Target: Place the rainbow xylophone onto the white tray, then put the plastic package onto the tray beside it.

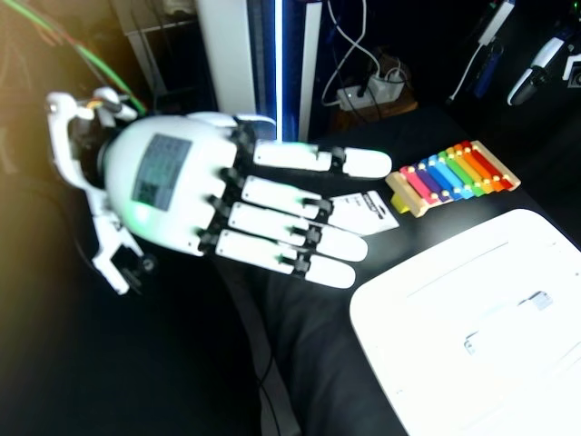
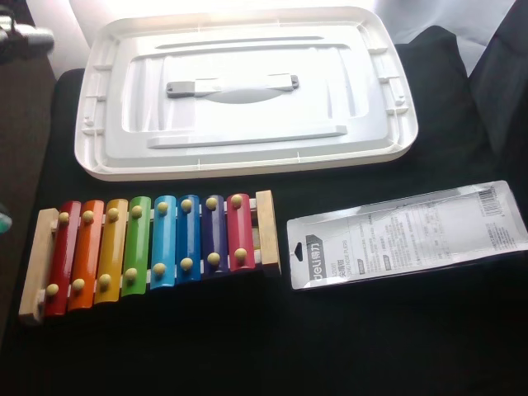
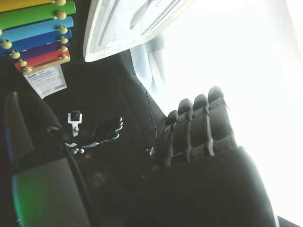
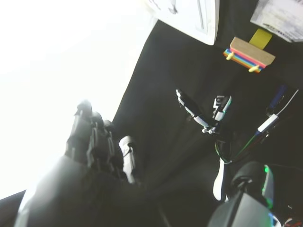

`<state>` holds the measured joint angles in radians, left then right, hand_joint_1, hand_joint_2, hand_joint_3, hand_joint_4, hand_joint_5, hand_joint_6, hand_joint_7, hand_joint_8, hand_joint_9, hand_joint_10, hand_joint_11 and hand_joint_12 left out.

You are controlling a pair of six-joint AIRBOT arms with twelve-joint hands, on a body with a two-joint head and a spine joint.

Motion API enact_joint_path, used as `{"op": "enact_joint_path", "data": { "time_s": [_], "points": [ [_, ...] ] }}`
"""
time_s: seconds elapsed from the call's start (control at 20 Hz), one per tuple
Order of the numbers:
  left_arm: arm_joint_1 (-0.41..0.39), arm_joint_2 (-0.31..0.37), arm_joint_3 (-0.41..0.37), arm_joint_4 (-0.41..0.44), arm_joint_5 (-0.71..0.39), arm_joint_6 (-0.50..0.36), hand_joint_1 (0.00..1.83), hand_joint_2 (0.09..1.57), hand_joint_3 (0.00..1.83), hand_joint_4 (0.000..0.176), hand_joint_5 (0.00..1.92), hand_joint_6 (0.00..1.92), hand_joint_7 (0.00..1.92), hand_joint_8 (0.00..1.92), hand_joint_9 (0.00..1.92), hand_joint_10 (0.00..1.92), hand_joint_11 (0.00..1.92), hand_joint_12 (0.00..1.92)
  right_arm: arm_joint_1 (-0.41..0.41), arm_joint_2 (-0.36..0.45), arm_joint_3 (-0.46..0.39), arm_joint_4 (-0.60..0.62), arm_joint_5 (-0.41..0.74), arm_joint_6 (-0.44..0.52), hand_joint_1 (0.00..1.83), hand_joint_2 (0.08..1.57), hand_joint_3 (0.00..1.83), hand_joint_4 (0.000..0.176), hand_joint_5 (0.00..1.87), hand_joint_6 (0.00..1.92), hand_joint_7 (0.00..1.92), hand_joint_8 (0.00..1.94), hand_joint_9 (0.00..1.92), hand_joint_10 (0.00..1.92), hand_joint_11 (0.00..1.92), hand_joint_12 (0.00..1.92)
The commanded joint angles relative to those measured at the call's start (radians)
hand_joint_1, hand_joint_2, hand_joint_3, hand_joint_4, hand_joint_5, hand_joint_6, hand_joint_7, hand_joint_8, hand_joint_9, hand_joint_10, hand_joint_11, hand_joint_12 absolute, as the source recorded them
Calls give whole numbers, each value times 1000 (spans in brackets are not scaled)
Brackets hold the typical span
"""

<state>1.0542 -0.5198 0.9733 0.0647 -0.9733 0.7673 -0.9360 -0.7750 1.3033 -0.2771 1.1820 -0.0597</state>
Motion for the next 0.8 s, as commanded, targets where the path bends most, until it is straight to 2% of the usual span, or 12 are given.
{"op": "enact_joint_path", "data": {
  "time_s": [0.0,0.05,0.1,0.15,0.25,0.35,0.45,0.5,0.55,0.6,0.65,0.75],
  "points": [
    [-11,0,9,-35,-117,0,950,760,10,0,219,5,145,2,125,6,0,491,11,2,2,61,99,10,565,800,21,56,0,0,0,0,0,0,0,0],
    [-14,-2,11,-35,-117,0,932,762,7,0,208,1,132,0,124,3,0,487,11,1,2,61,97,11,571,799,17,50,0,0,0,0,0,0,0,0],
    [-18,-5,13,-34,-116,0,925,781,14,0,189,0,123,0,132,5,0,487,11,0,2,60,96,11,589,773,4,61,0,0,0,0,0,0,0,0],
    [-22,-9,15,-31,-113,0,924,818,17,0,162,0,98,0,125,1,0,471,11,0,2,59,96,11,603,769,1,62,0,0,0,0,0,0,0,0],
    [-40,-26,23,-21,-98,-3,954,816,8,0,156,1,91,0,137,4,0,479,11,-1,2,57,96,11,598,770,2,55,0,0,0,0,0,0,0,0],
    [-82,-66,47,15,-73,-36,945,803,0,0,140,1,79,2,136,2,0,432,11,0,2,56,96,11,579,773,2,48,0,0,0,0,0,0,0,0],
    [-143,-124,75,52,-40,-56,998,829,8,0,108,1,59,0,125,0,0,381,11,-2,1,57,96,11,581,760,0,50,0,0,0,0,0,0,0,0],
    [-178,-155,90,81,-9,-66,983,800,2,0,81,3,55,1,122,0,17,316,11,-4,1,57,96,11,591,767,0,61,0,0,0,0,0,0,0,0],
    [-214,-189,112,127,29,-98,1007,806,4,0,15,0,12,1,72,1,3,212,11,-6,2,56,96,11,584,782,7,58,0,0,0,0,0,0,0,0],
    [-247,-217,133,180,61,-147,951,827,12,0,2,0,2,0,48,0,6,191,11,-7,3,55,96,11,579,790,9,72,0,0,0,0,0,0,0,0],
    [-281,-242,152,241,97,-196,929,814,5,0,0,0,0,0,45,0,9,187,11,-8,3,54,96,11,585,785,6,77,0,0,0,0,0,0,0,0],
    [-330,-276,176,365,160,-283,825,787,0,0,0,0,0,0,3,0,0,74,11,-9,4,54,96,11,564,778,2,52,0,0,0,0,0,0,0,0]
  ]
}}
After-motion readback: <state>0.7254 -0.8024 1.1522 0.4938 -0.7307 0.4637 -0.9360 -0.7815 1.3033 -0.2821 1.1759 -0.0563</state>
